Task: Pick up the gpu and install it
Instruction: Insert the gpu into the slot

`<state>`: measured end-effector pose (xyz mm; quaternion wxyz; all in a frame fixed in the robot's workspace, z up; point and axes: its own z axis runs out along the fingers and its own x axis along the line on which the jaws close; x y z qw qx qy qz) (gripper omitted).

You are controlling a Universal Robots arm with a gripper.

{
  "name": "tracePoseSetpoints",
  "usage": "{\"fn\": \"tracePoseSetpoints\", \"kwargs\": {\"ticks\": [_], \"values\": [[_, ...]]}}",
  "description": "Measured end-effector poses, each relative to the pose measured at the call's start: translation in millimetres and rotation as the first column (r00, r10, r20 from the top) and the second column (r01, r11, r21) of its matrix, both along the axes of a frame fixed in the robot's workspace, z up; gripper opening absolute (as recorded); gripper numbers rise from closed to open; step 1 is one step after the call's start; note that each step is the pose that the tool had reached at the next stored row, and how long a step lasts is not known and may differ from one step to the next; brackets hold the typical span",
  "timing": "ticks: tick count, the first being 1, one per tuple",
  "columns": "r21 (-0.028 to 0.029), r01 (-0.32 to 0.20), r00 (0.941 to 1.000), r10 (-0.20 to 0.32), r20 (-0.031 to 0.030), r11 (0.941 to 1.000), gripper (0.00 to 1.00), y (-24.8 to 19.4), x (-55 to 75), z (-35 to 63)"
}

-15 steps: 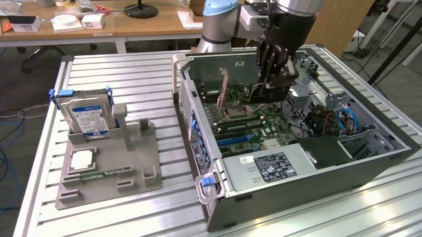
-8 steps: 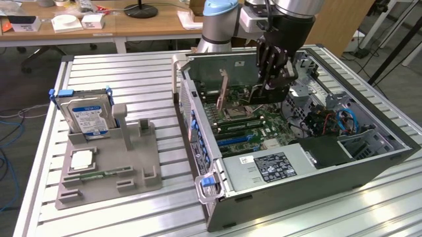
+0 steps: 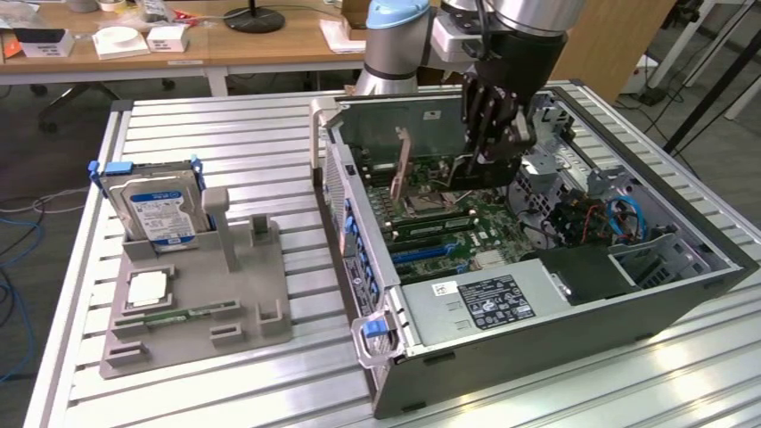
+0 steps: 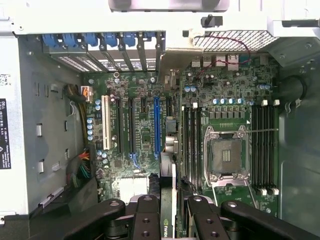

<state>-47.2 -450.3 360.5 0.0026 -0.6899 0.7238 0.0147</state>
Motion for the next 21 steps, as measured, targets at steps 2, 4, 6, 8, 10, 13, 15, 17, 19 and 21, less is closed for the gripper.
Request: {"fn": "tracePoseSetpoints", "kwargs": {"ticks": [2,4,6,8,10,13,15,17,19,21], "values": [[0.0,0.0,1.0,0.0,0.0001,1.0,0.26,0.0,0.0,-0.7],[0.0,0.0,1.0,0.0,0.0,1.0,0.26,0.0,0.0,-1.6],[0.0,0.0,1.0,0.0,0.0,1.0,0.26,0.0,0.0,-2.5],[0.0001,0.0,1.0,0.0,0.0001,1.0,0.26,0.0,0.0,-3.7],[0.0,0.0,1.0,0.0,0.0001,1.0,0.26,0.0,0.0,-5.2],[0.0001,0.0,1.0,0.0,0.0002,1.0,0.26,0.0,0.0,-7.6],[0.0001,0.0,1.0,0.0,0.0002,1.0,0.26,-0.1,0.0,-8.9],[0.0,0.0,1.0,0.0,0.0001,1.0,0.26,-0.2,-0.1,-10.0],[0.0,0.0,1.0,0.0,0.0001,1.0,0.26,-0.4,0.0,-11.2],[0.0001,0.0,1.0,0.0,0.0001,1.0,0.26,-0.6,0.0,-12.4]]}}
